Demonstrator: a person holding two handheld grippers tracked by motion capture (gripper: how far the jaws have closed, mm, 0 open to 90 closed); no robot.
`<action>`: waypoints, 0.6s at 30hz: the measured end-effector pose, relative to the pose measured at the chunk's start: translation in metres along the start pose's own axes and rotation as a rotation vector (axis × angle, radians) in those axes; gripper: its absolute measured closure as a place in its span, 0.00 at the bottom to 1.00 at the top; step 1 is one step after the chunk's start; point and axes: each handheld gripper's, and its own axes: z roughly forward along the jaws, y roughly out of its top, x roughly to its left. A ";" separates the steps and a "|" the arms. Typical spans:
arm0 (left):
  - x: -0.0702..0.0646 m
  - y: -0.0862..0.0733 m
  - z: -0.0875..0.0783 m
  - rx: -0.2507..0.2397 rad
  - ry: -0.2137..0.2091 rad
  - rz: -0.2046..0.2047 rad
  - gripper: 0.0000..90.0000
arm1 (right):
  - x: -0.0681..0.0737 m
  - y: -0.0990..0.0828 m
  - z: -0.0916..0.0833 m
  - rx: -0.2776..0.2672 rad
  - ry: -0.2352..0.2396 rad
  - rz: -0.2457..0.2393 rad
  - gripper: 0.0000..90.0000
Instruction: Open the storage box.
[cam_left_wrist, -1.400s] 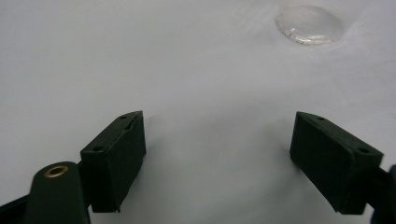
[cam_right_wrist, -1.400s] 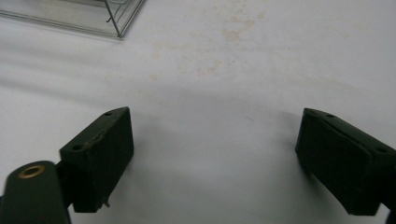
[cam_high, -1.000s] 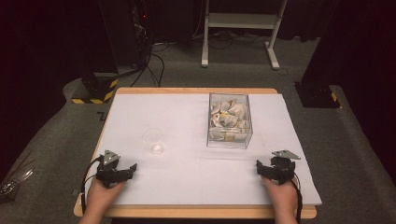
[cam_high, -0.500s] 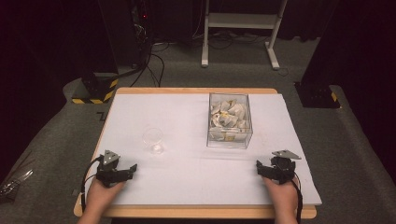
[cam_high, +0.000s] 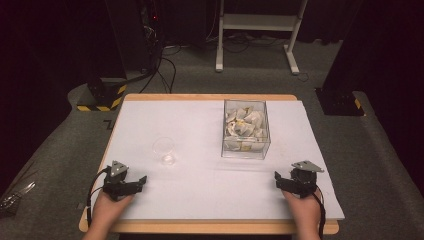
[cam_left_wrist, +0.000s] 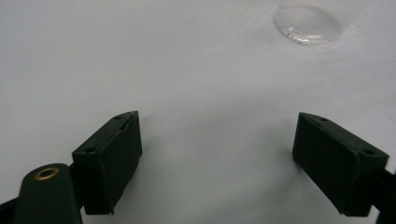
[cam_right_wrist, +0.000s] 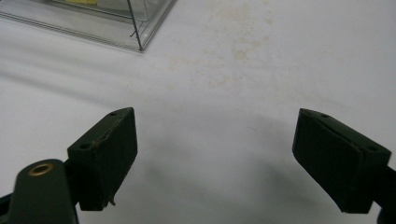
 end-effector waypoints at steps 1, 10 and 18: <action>0.000 0.000 0.000 0.000 0.000 0.000 0.18 | 0.000 0.000 0.000 -0.002 0.000 -0.006 0.16; 0.000 0.000 0.000 0.001 0.001 0.006 0.18 | 0.004 0.002 -0.003 -0.021 0.006 -0.016 0.18; 0.001 0.000 0.000 -0.003 -0.003 -0.005 0.18 | 0.010 0.005 -0.005 -0.051 0.009 -0.034 0.19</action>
